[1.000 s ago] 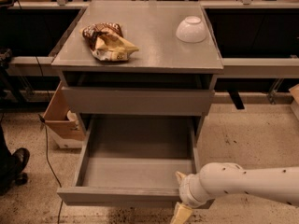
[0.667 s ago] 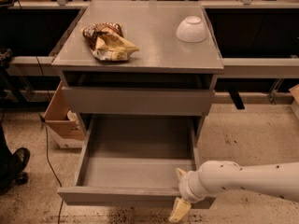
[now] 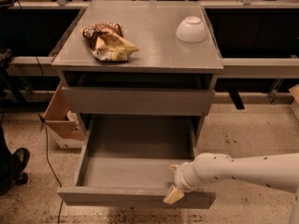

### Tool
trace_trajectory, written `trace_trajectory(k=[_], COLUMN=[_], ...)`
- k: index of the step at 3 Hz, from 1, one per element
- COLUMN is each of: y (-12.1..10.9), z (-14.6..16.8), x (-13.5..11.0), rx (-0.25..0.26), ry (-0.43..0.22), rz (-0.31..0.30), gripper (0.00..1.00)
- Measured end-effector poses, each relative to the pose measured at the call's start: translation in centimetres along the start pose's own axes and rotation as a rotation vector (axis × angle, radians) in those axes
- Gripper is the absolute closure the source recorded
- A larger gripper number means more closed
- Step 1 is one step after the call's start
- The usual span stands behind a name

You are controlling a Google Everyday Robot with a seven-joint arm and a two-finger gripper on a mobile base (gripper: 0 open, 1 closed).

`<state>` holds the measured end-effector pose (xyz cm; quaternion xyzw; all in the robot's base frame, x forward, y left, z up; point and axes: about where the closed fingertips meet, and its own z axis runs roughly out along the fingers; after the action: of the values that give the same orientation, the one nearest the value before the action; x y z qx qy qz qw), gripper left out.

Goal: Close middle drawer

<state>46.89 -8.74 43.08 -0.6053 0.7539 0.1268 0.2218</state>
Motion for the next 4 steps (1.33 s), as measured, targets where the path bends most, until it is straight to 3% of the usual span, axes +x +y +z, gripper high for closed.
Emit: trace_trajectory(k=[2, 3, 4], y=[-2.2, -3.4, -3.5], z=[0.5, 0.1, 0.1], x=[-3.4, -4.9, -4.9], rx=[0.023, 0.035, 0.036], ry=[-0.054, -0.066, -0.067], rz=[-0.041, -0.057, -0.058], gripper=[0.73, 0.82, 0.60])
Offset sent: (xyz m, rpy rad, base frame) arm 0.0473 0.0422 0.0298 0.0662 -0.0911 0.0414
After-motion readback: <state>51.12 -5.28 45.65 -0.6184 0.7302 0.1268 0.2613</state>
